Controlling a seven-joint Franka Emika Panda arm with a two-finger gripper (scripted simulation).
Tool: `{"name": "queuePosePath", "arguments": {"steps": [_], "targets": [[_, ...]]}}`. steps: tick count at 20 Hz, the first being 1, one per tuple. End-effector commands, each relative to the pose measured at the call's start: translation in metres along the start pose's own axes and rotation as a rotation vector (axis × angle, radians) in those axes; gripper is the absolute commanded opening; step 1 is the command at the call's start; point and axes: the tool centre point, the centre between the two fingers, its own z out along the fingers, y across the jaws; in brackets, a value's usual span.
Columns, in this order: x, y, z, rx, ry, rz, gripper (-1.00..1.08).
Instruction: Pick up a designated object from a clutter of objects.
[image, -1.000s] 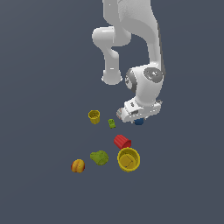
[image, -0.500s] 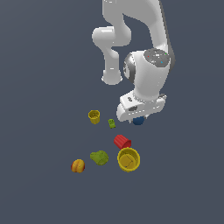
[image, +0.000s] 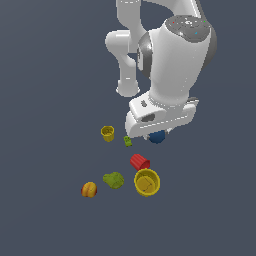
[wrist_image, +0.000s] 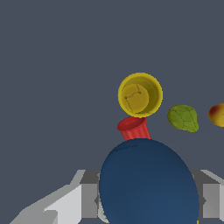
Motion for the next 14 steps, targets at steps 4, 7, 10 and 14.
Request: {"name": "queuePosePath", "arguments": {"steps": [4, 7, 10, 14], "targets": [[0.020, 0.019, -0.038, -0.001, 0.000, 0.000, -1.00], [0.030, 0.027, -0.056, -0.001, 0.000, 0.000, -1.00], [0.039, 0.036, -0.073, -0.002, 0.000, 0.001, -1.00], [0.051, 0.045, -0.093, -0.002, 0.000, 0.001, -1.00]]}}
